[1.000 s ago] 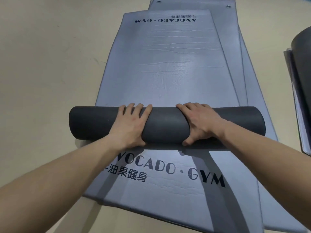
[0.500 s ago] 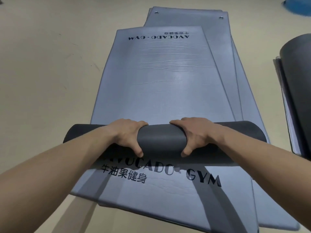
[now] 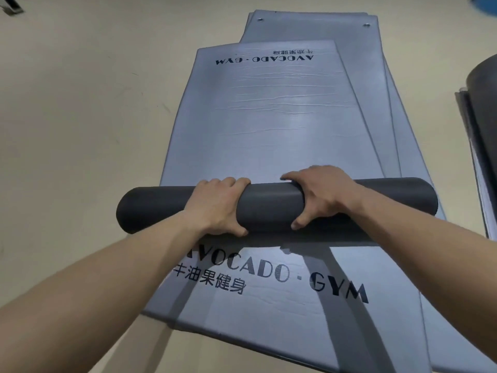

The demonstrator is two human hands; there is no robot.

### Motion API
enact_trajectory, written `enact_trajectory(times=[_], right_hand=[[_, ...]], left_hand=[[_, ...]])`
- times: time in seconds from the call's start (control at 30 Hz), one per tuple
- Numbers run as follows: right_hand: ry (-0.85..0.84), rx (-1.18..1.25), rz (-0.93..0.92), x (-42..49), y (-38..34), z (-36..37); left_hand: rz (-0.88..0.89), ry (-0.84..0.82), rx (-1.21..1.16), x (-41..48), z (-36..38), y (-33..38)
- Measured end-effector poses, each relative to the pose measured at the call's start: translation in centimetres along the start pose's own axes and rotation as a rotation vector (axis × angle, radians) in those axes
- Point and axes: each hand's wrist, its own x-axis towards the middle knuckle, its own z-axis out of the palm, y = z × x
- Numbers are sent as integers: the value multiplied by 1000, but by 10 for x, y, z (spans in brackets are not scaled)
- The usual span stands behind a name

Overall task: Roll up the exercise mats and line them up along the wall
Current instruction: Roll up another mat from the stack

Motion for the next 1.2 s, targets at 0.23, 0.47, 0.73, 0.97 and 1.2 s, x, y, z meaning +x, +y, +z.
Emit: enact_trajectory(times=[0.23,0.47,0.73,0.97,1.2], right_hand=[[257,-319,3,-18,5,34],[-103,-60,-66,-24,-4,1],[126,-96,-4,-18,9,24],[295,-246,-22,-18,14,61],[-156,137,-37,9,21,-9]], left_hand=[[-15,-93,-128,15,-13,-7],[42,-199,-35,-16,-22,-3],[45,-43,29,-3,-13,-2],[17,43,248,-15,18,6],[40,-141,52,22,-23,-8]])
